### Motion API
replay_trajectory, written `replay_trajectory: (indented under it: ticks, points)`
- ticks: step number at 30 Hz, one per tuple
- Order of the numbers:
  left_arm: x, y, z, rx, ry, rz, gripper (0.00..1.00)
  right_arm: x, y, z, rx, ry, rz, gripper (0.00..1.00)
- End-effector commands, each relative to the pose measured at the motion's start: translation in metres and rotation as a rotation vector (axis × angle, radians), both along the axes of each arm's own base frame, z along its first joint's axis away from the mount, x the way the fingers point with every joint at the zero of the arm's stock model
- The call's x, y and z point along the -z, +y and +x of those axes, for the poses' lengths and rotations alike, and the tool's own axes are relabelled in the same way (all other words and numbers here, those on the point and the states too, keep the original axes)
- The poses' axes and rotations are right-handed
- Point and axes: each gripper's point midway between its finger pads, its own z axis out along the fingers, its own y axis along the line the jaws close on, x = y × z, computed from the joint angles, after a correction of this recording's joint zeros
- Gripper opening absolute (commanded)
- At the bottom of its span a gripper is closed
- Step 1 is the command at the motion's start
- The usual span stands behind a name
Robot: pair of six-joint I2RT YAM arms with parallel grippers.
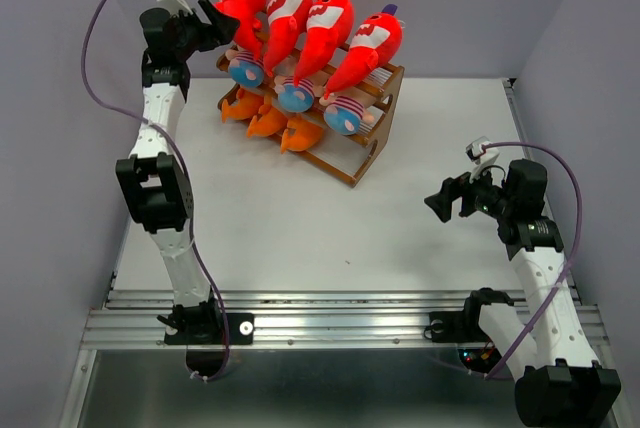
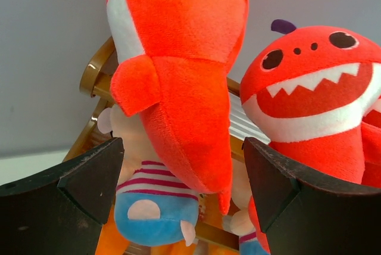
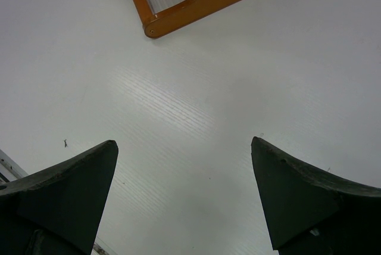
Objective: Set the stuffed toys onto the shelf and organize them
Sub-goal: Place the stuffed toy onto shelf
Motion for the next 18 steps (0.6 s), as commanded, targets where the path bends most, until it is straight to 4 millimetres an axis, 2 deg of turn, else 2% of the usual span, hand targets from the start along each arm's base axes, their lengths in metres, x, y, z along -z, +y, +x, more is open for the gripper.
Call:
replay_trajectory:
  ticks: [1,7,9,11,13,15,18]
  points:
    - [-0.021,-0.004,0.002,0.023,-0.069,-0.053,0.91,-0.010,-0.002,0.008,-0.003,-0.069,-0.016,0.98]
    - [-0.010,-0.012,0.012,0.058,-0.059,-0.098,0.82,-0.009,-0.003,0.009,-0.001,-0.070,-0.018,0.98]
    - [-0.010,-0.015,0.012,0.081,-0.072,-0.104,0.75,-0.009,-0.003,0.008,-0.001,-0.067,-0.018,0.98]
    - [-0.007,-0.020,0.012,0.111,-0.077,-0.118,0.58,-0.008,-0.005,0.009,0.009,-0.065,-0.018,0.98]
    - [-0.002,-0.023,0.013,0.127,-0.070,-0.128,0.52,-0.008,-0.006,0.009,0.010,-0.065,-0.019,0.98]
    - [-0.003,-0.025,0.013,0.137,-0.079,-0.127,0.39,-0.008,-0.006,0.009,0.010,-0.065,-0.019,0.98]
    - [-0.007,-0.026,0.010,0.151,-0.096,-0.116,0.09,-0.009,-0.006,0.009,0.010,-0.067,-0.019,0.98]
